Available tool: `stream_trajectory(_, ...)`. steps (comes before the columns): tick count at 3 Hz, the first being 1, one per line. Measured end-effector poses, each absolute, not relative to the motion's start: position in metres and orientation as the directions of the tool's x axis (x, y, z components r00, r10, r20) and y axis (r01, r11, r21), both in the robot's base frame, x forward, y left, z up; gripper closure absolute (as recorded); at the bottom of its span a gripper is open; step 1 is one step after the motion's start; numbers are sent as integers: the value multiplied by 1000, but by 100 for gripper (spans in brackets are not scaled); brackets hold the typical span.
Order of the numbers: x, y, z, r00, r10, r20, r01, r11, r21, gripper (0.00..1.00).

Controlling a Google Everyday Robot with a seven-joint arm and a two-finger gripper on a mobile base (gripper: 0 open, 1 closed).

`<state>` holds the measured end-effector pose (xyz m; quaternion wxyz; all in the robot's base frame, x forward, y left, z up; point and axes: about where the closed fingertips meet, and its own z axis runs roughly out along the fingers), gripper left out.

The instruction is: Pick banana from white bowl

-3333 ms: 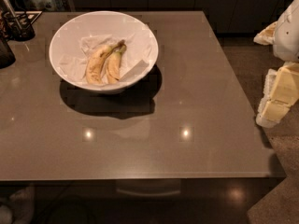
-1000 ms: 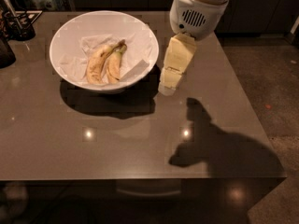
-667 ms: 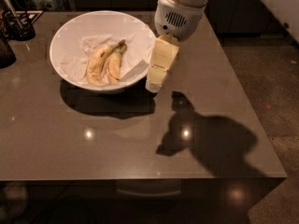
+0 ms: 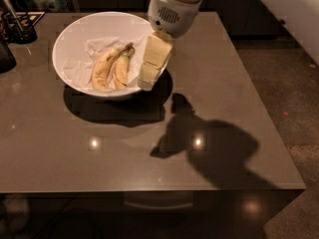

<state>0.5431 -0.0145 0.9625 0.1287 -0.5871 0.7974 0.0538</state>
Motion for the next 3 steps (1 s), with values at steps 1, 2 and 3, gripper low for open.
stream_trajectory(1, 568, 24, 966, -246, -938, -246, -959, 272, -80, 0)
stream_trajectory(2, 588, 54, 963, -232, -941, -246, -964, 256, -69, 0)
stream_trajectory(3, 594, 62, 962, -243, -926, -290, -959, 275, -74, 0)
